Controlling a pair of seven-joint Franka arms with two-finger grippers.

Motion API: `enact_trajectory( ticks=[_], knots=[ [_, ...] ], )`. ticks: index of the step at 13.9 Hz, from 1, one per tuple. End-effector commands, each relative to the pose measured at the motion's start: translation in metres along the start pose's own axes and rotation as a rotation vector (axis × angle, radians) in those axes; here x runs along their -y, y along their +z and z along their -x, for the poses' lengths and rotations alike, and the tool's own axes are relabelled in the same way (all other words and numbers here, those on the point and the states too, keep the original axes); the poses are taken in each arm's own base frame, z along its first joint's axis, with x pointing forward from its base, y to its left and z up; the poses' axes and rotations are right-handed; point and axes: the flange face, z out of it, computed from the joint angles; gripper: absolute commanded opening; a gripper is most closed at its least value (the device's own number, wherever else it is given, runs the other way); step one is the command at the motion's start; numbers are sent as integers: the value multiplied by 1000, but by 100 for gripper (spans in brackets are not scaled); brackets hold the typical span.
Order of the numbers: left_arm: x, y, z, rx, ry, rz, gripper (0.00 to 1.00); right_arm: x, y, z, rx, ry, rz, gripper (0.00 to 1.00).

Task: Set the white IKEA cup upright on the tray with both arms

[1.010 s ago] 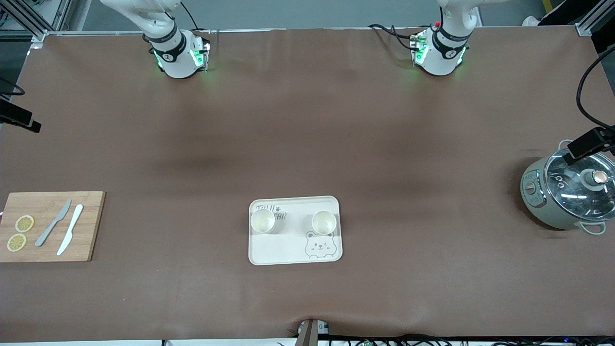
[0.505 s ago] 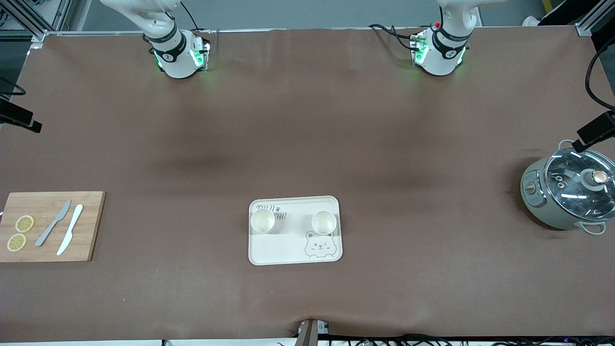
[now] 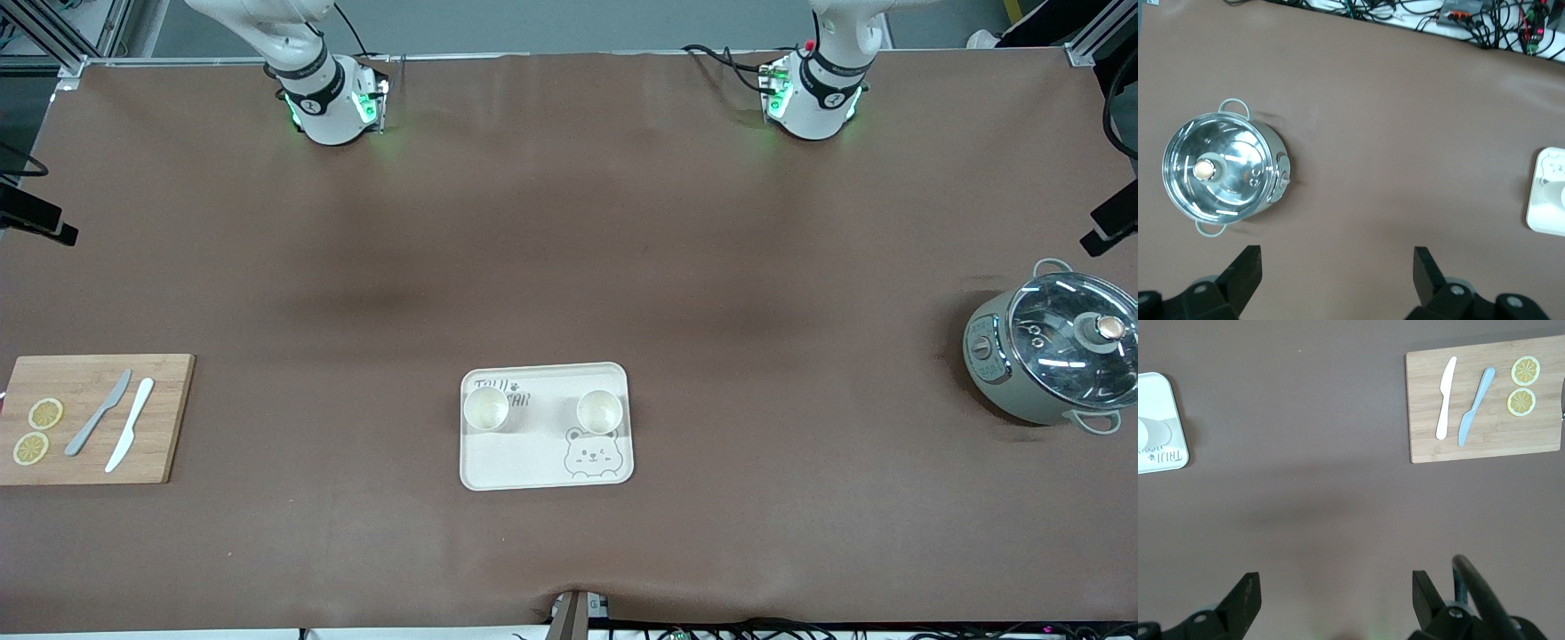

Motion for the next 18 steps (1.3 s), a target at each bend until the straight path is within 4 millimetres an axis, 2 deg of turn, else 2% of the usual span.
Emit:
enact_trajectory(
  ticks=[1, 8, 15, 18],
  knots=[
    [-18, -1, 14, 50, 54, 5, 100, 2, 0, 0, -5, 3, 7, 100],
    [-39, 15, 21, 98, 100, -8, 100, 2, 0, -1, -3, 3, 7, 100],
    [-21, 28, 13, 121, 103, -4, 100, 2, 1, -1, -2, 3, 7, 100],
    [-23, 29, 13, 123, 114, -4, 100, 2, 1, -1, -2, 4, 7, 100]
  ],
)
